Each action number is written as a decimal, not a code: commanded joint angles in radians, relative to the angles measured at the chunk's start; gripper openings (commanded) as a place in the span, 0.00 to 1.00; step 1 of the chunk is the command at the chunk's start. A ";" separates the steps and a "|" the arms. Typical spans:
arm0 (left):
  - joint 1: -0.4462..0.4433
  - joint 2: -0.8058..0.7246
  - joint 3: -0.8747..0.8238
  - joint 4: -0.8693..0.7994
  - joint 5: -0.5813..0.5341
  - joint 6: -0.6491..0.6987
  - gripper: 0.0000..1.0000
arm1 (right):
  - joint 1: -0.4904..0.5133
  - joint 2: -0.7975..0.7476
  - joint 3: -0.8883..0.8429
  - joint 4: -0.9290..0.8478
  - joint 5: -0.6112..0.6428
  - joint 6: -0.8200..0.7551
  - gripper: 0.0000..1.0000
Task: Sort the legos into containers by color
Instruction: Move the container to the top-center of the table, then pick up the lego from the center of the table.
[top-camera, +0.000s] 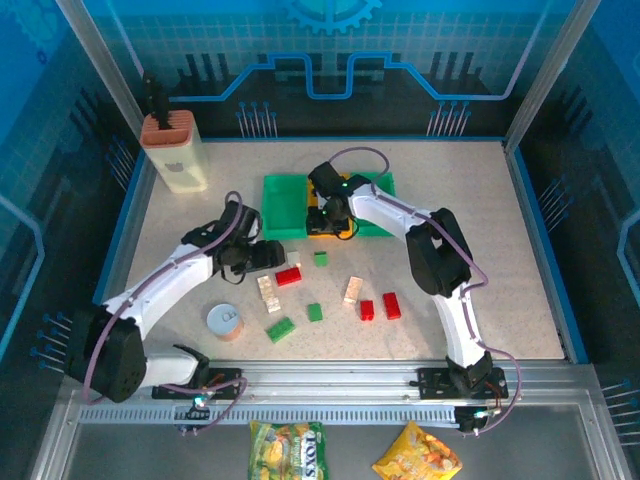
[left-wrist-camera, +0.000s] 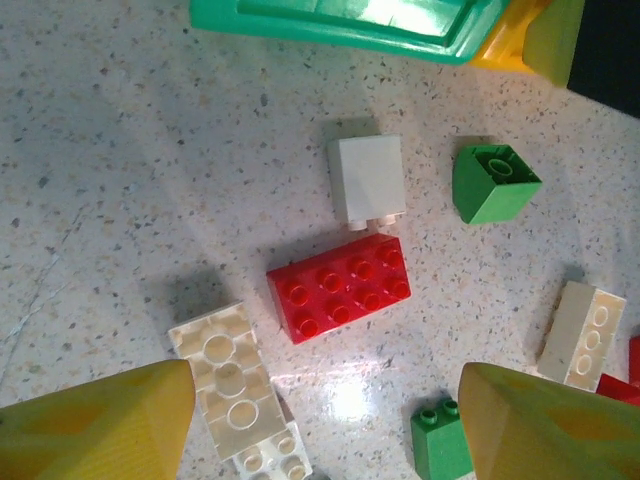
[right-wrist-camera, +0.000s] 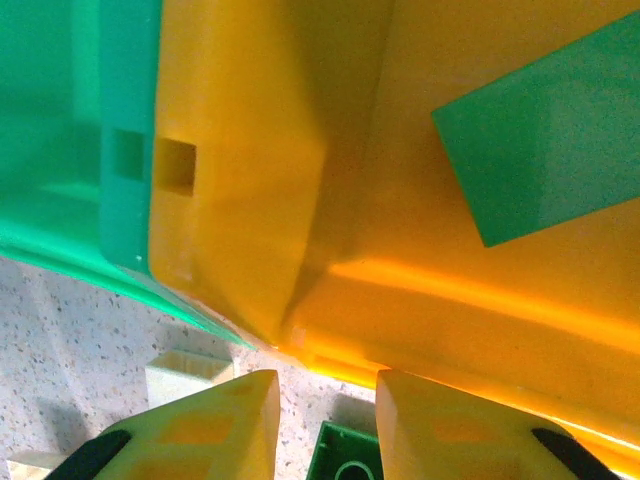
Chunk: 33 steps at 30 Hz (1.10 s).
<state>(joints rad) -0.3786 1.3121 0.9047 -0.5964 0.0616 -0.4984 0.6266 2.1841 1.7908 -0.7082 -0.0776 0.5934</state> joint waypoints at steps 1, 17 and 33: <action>-0.050 0.050 0.074 -0.017 -0.087 -0.025 0.70 | -0.016 -0.036 0.027 0.005 -0.059 -0.014 0.32; -0.181 0.435 0.326 -0.102 -0.227 -0.102 0.66 | -0.178 -0.558 -0.337 -0.012 -0.032 -0.005 0.34; -0.197 0.619 0.410 -0.110 -0.268 -0.113 0.55 | -0.270 -0.747 -0.493 -0.069 0.006 -0.026 0.34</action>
<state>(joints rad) -0.5678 1.9102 1.2881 -0.6765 -0.1768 -0.6033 0.3733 1.4528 1.3071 -0.7483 -0.0826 0.5827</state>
